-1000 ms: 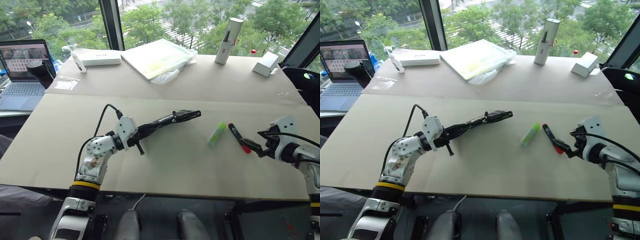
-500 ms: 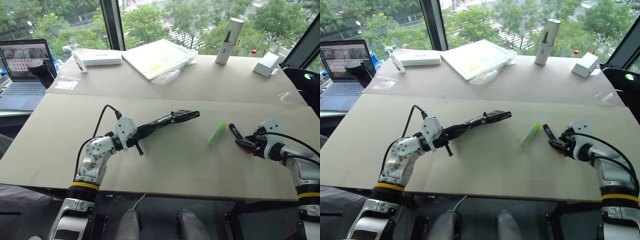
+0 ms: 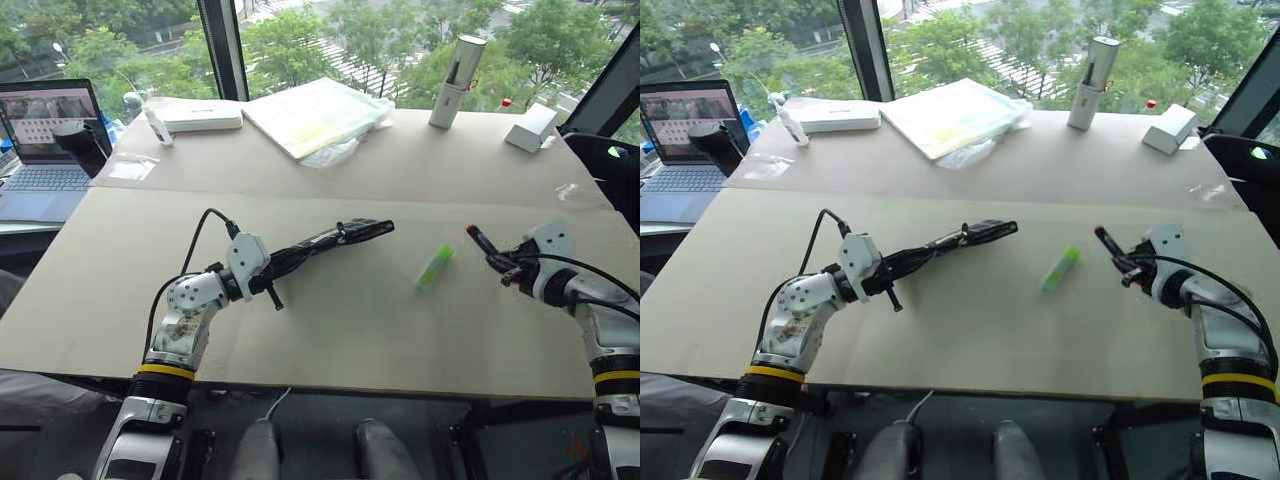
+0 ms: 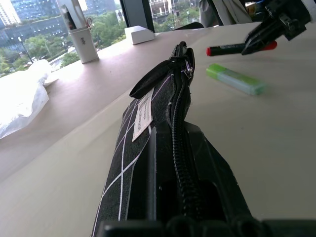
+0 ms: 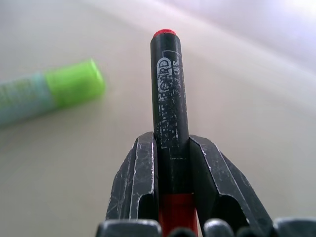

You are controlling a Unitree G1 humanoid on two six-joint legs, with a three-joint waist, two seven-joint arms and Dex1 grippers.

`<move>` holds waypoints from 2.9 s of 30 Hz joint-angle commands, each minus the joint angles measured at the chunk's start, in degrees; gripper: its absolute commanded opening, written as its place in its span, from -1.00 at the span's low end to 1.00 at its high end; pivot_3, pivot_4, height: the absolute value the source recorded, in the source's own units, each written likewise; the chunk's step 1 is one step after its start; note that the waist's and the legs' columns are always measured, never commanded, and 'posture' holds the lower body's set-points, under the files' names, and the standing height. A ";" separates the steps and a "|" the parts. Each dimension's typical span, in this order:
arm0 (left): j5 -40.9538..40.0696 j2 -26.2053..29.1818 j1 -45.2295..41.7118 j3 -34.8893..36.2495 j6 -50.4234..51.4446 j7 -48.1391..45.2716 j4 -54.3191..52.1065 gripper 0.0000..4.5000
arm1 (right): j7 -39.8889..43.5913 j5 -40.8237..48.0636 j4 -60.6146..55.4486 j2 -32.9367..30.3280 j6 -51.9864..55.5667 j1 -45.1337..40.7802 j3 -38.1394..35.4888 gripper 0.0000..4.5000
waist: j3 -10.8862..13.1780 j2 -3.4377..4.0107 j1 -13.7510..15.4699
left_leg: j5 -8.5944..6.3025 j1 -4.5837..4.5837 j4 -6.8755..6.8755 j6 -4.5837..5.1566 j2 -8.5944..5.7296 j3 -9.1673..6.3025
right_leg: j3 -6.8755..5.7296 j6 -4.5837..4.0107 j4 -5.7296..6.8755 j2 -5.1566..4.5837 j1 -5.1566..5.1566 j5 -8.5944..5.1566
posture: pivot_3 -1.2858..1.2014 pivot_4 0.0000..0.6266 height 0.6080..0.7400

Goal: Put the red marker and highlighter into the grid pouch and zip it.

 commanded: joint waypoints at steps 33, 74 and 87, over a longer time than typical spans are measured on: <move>-0.81 0.24 0.31 -0.68 1.16 -1.50 -3.03 -1.00 | 16.69 -9.61 -11.30 -5.12 -28.13 -8.33 14.36 -0.76 | 0.00 0.01 0.64 | 0.02 -0.04 0.08 -0.03 -0.02 -0.07 | -0.08 0.00 0.02 -0.03 0.06 0.00 | 0.03 -0.52 1.00; -0.73 0.07 0.40 -0.94 0.98 -1.09 -3.65 -1.00 | 10.51 -25.70 -2.22 18.56 -33.80 -18.75 31.98 -0.54 | 0.00 0.02 0.44 | 0.05 -0.04 0.08 -0.08 -0.01 -0.09 | -0.10 -0.03 0.16 -0.01 -0.02 0.01 | 0.03 -0.52 1.00; -0.86 -0.07 0.56 -1.25 0.91 -0.90 -3.59 -1.00 | 11.38 -23.08 -1.32 11.23 -30.98 -18.17 27.25 0.41 | 0.00 0.02 0.46 | 0.06 -0.04 0.08 -0.09 -0.01 -0.09 | -0.11 -0.03 0.17 -0.01 -0.01 0.01 | 0.03 -0.52 1.00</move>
